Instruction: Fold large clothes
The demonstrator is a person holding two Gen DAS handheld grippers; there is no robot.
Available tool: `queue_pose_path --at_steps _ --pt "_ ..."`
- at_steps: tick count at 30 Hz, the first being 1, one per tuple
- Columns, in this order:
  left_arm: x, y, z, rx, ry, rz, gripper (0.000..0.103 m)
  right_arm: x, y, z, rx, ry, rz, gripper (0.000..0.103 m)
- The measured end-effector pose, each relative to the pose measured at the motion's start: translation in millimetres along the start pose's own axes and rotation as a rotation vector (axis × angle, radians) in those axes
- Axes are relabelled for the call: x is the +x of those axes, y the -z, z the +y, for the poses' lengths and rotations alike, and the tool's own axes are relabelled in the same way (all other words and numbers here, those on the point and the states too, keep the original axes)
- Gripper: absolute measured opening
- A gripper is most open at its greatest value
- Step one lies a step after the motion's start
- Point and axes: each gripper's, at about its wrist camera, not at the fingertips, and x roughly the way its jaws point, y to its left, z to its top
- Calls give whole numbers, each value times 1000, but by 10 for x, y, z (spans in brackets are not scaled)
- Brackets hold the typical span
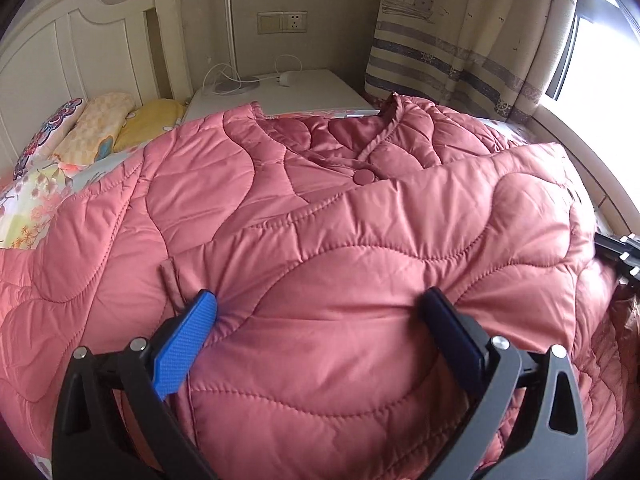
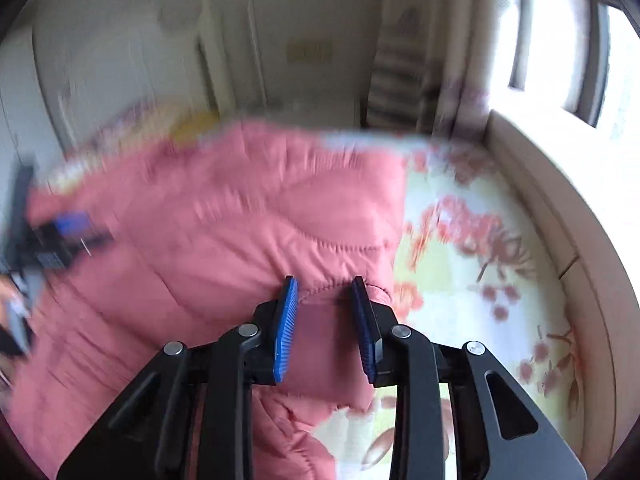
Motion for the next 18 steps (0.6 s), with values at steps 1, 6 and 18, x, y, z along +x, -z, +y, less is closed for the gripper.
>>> queue_pose_path --at_steps 1,6,18 --pt "-5 8 9 0 0 -1 101 -3 3 10 -7 5 -15 29" --pt "20 -3 11 -1 1 -2 101 -297 -210 -93 51 9 -90 29" --pt "19 -4 18 -8 -1 -3 101 145 -589 -167 119 21 -47 29"
